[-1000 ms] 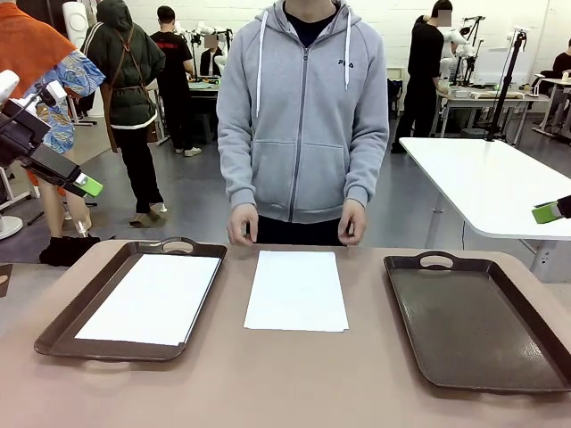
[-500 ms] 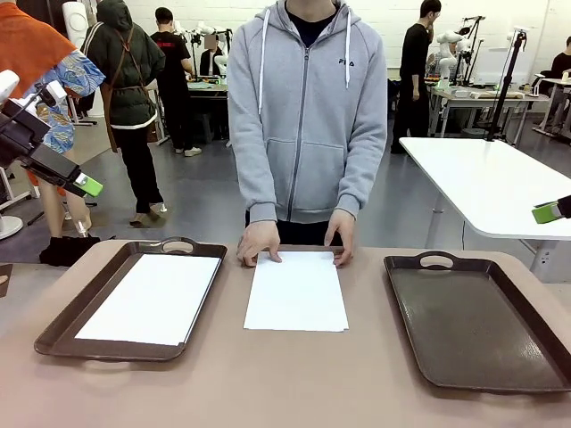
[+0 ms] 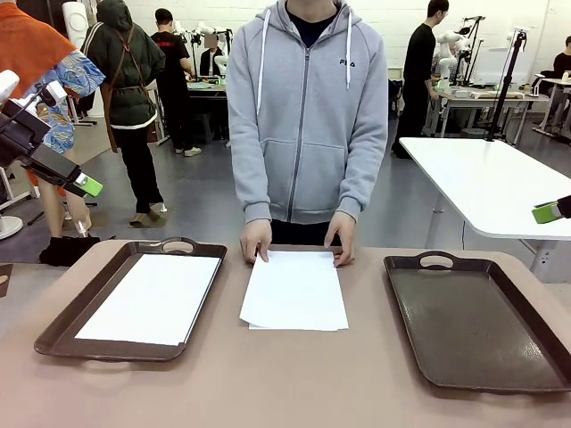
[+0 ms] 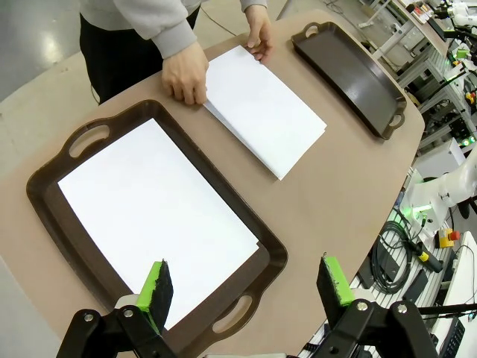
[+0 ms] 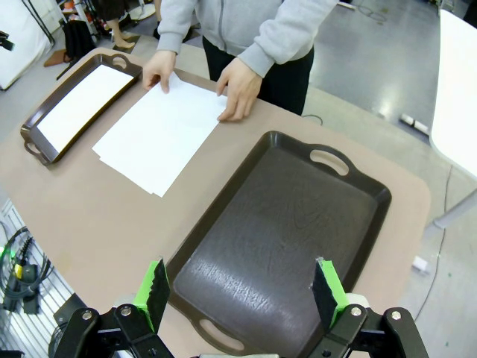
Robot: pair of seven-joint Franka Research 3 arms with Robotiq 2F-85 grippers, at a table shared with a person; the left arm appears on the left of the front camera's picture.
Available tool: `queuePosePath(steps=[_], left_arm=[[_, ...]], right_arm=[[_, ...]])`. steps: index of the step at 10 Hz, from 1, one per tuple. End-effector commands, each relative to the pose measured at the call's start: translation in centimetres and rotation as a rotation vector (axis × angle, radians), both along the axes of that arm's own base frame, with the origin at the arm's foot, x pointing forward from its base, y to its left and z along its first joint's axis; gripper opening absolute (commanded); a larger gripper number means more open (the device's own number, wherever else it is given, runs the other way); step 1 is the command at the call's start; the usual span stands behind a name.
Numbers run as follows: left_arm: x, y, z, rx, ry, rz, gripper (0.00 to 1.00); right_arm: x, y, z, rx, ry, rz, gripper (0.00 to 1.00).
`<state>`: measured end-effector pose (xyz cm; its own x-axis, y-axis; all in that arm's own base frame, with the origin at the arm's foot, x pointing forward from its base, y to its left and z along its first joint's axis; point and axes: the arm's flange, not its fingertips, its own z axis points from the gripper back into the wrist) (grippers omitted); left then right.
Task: Sort the A4 documents.
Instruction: Receive the A4 Paper.
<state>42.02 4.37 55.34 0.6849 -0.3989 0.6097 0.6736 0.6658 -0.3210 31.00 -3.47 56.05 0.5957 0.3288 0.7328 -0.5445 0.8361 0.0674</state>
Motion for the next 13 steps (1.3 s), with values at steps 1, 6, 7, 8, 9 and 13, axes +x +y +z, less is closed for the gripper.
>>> queuePosePath(steps=[1,6,7,8,9,13], left_arm=[[0.06,0.09,0.12,-0.002,-0.003,0.000,1.00],[0.06,0.09,0.12,-0.002,-0.003,0.000,1.00],[0.06,0.09,0.12,-0.002,-0.003,0.000,1.00],[0.06,0.09,0.12,-0.002,-0.003,0.000,1.00],[0.06,0.09,0.12,-0.002,-0.003,0.000,1.00],[0.06,0.09,0.12,-0.002,-0.003,0.000,1.00]], right_arm=[[0.10,0.04,-0.17,0.011,0.003,0.011,1.00],[0.10,0.04,-0.17,0.011,0.003,0.011,1.00],[0.10,0.04,-0.17,0.011,0.003,0.011,1.00],[0.10,0.04,-0.17,0.011,0.003,0.011,1.00],[0.10,0.04,-0.17,0.011,0.003,0.011,1.00],[0.10,0.04,-0.17,0.011,0.003,0.011,1.00]])
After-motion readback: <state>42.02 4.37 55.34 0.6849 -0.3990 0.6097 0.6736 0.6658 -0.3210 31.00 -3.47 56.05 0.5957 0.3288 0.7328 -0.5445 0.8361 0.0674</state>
